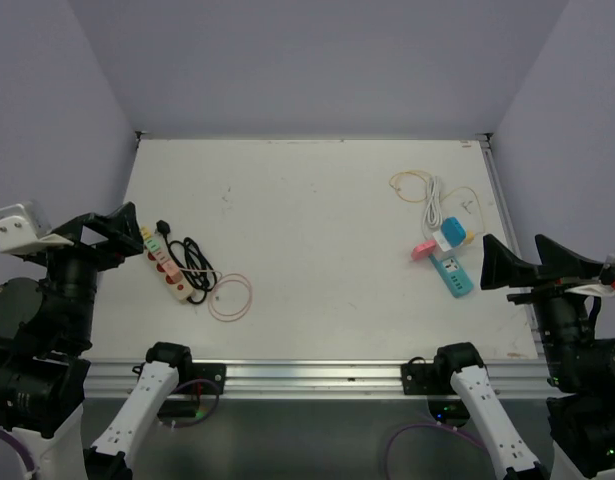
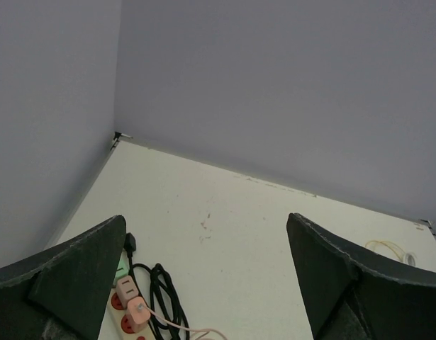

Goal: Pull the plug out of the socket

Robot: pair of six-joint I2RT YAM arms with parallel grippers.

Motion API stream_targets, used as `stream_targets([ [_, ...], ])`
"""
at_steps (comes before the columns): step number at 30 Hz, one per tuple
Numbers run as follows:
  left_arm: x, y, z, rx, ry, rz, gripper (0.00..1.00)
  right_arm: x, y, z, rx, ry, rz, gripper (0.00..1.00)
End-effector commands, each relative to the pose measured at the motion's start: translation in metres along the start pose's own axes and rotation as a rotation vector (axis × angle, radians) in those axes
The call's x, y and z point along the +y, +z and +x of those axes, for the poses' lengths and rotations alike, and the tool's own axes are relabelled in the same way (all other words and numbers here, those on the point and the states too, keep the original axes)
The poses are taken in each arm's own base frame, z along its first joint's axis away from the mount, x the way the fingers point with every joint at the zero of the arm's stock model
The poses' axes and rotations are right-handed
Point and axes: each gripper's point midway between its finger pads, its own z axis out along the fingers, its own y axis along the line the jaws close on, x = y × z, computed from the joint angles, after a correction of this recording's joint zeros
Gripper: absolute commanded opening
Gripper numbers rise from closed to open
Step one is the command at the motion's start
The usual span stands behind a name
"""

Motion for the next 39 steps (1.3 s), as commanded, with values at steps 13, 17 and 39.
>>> stream_targets([
  [13,0.002,0.012,0.013,0.021,-0.006,-0.023,1.0,0.002,0.014,0.02,0.042,0.034,-0.011,0.99],
  [17,0.006,0.02,0.029,0.053,-0.01,-0.047,0.99,0.003,0.022,0.042,0.1,0.064,-0.01,0.99],
  [39,0.069,0.078,0.288,0.714,0.039,-0.403,1.0,0.024,0.036,0.194,0.591,0.168,-0.14,0.99],
])
